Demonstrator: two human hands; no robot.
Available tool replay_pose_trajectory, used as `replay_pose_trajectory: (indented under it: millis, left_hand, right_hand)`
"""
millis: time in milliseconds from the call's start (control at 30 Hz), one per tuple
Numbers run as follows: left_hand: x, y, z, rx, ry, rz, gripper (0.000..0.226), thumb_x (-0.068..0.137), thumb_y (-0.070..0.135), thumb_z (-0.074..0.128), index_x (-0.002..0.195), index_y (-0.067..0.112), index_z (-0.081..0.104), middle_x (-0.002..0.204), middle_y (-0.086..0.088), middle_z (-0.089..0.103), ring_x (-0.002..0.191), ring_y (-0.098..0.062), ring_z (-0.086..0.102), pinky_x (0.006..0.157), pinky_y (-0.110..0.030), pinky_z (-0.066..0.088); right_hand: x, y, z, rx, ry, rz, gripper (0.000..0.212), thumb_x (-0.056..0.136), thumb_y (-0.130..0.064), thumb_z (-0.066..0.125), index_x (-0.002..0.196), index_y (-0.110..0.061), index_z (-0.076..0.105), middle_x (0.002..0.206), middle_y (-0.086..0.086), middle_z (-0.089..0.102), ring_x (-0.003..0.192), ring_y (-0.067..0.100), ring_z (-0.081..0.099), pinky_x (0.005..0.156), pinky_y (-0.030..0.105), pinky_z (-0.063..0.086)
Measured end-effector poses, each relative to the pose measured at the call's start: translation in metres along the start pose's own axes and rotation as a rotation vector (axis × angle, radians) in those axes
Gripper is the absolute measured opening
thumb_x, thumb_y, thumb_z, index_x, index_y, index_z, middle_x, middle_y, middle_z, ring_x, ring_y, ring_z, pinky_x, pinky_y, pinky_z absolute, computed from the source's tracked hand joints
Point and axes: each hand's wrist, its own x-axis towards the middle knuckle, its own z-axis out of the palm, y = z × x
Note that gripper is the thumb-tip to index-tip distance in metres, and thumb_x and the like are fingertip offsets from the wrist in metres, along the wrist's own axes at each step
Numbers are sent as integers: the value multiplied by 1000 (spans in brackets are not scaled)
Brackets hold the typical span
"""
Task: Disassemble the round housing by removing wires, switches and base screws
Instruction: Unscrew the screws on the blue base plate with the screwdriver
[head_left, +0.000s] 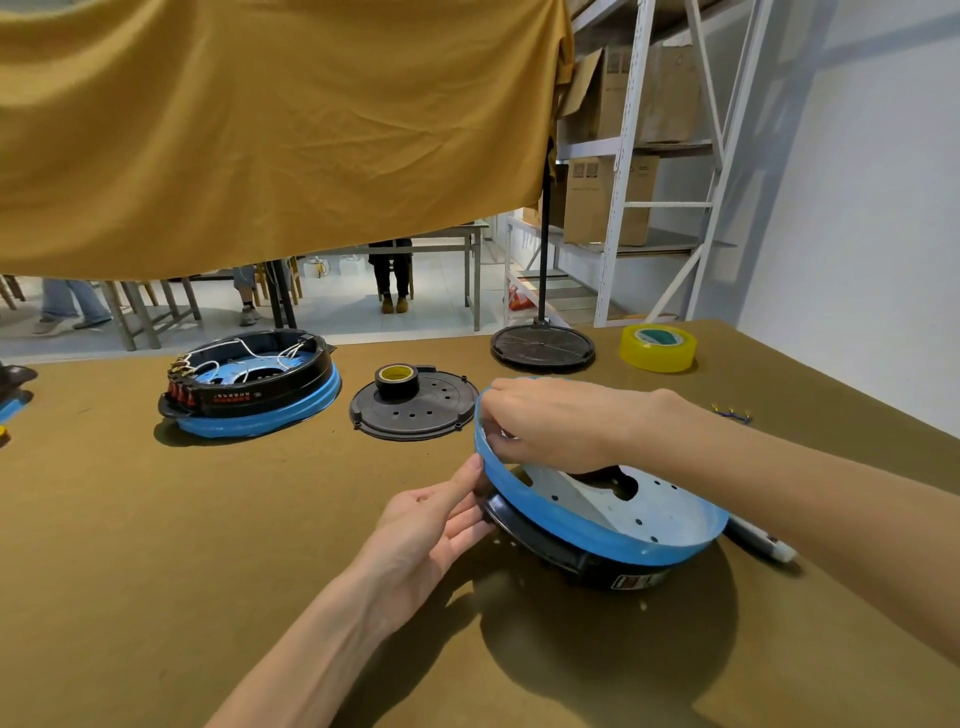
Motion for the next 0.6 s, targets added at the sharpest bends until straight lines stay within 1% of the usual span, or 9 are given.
replay_pose_trajectory:
  millis: [67, 133, 200, 300, 367, 433, 467, 533, 600]
  left_hand:
    - [0, -1, 0, -23, 2, -2, 51, 69, 35, 90, 108, 10, 71, 106, -9, 79, 104, -23, 75, 98, -44, 58]
    - [-2, 0, -1, -87, -48, 17, 48, 77, 27, 87, 118, 9, 69, 113, -11, 78, 109, -24, 74, 100, -44, 57]
    - [-5, 3, -1, -147, -131, 79, 42, 86, 18, 79, 126, 8, 69, 121, -12, 75, 114, -24, 71, 97, -40, 58]
    - [-9, 15, 3, -251, -174, 193, 29, 89, 12, 71, 117, 10, 76, 123, -15, 73, 115, -25, 71, 84, -34, 62]
    - [-11, 27, 10, -323, -166, 243, 32, 90, 12, 67, 122, 10, 74, 125, -18, 72, 117, -26, 69, 85, -37, 63]
    - [-13, 40, 21, -347, -156, 313, 38, 92, 14, 65, 130, 10, 67, 124, -18, 72, 115, -26, 70, 85, -37, 63]
    - [-15, 46, 28, -302, -144, 367, 37, 94, 14, 63, 131, 11, 67, 122, -16, 73, 110, -23, 72, 79, -34, 64]
    - [-17, 55, 45, -99, -81, 513, 30, 99, 13, 61, 128, 17, 69, 114, -7, 77, 102, -18, 75, 72, -27, 62]
    - [-20, 59, 62, 100, -14, 676, 31, 99, 11, 62, 128, 19, 70, 111, 1, 78, 102, -13, 74, 76, -25, 61]
  right_hand:
    - [-1, 1, 0, 74, -6, -1, 19, 102, -32, 55, 101, -17, 66, 92, -3, 62, 80, 12, 58, 62, 21, 46]
    - [-4, 0, 2, 150, 47, 16, 16, 100, -31, 59, 105, -20, 69, 93, -10, 62, 83, 8, 59, 66, 18, 45]
    - [-12, 1, 6, 260, 186, 67, 17, 100, -30, 59, 109, -22, 71, 98, -11, 61, 88, 7, 59, 75, 23, 50]
    - [-27, -2, 7, 459, 407, 96, 24, 102, -23, 57, 120, -19, 72, 108, -7, 64, 98, 7, 61, 87, 23, 51]
    - [-34, -8, 4, 624, 489, 114, 28, 103, -17, 55, 127, -16, 70, 118, -5, 65, 108, 5, 61, 95, 21, 50]
    - [-41, -12, 2, 805, 570, 154, 30, 105, -14, 50, 129, -13, 69, 126, -3, 64, 118, 7, 59, 106, 29, 47]
    - [-44, -14, 0, 904, 604, 177, 30, 106, -14, 48, 127, -12, 70, 126, -2, 65, 120, 9, 59, 108, 34, 46]
    - [-52, -14, -4, 1127, 650, 222, 31, 108, -20, 44, 116, -13, 73, 122, 2, 69, 116, 13, 63, 109, 40, 47]
    - [-63, -11, -5, 1453, 665, 245, 31, 109, -25, 42, 114, -14, 71, 117, 6, 74, 112, 14, 68, 106, 39, 51]
